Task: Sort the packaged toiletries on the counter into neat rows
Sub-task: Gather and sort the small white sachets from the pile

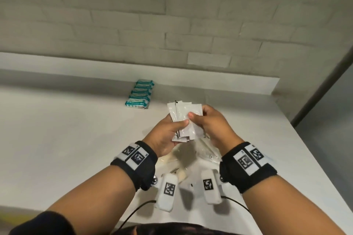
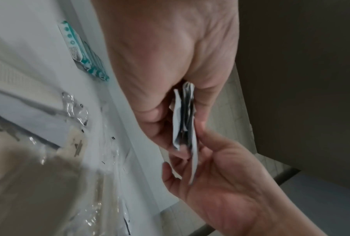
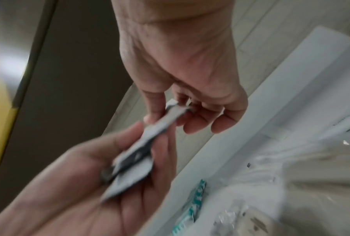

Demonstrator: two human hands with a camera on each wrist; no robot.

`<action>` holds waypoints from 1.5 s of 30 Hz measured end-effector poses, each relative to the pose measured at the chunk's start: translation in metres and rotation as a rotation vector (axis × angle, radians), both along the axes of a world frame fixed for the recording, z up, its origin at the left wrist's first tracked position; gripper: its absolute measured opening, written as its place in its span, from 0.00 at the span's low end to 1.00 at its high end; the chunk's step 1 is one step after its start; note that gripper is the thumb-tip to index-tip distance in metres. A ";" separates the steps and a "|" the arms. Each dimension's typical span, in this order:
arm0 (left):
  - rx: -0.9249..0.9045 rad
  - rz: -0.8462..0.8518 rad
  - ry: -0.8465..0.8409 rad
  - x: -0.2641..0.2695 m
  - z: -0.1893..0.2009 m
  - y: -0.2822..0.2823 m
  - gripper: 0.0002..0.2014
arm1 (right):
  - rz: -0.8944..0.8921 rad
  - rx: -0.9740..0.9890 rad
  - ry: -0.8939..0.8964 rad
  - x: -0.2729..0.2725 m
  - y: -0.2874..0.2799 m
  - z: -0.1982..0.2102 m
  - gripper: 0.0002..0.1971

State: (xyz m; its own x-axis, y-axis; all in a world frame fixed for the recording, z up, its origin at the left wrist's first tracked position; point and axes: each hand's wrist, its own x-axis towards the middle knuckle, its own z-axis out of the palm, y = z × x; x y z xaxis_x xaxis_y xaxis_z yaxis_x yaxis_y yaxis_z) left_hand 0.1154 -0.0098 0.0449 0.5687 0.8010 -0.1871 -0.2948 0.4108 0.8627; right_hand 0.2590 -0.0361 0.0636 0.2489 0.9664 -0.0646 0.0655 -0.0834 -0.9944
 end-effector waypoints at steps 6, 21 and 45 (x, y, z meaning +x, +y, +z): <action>-0.110 0.017 -0.093 -0.019 0.006 0.016 0.14 | 0.014 0.398 0.002 0.012 -0.001 0.029 0.19; 0.090 -0.041 0.020 -0.048 0.007 0.046 0.20 | -0.093 0.192 -0.067 -0.032 0.017 0.020 0.23; -0.007 -0.001 0.019 -0.036 0.004 0.070 0.15 | 0.124 0.400 -0.389 -0.008 0.023 0.028 0.17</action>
State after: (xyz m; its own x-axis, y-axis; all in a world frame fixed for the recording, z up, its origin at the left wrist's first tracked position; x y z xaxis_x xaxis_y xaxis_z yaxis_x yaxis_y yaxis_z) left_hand 0.0792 0.0603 0.0485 0.5658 0.7990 -0.2034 -0.2777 0.4170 0.8655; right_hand 0.2510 -0.0130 0.0912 0.0640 0.9201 0.3863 0.4184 0.3267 -0.8474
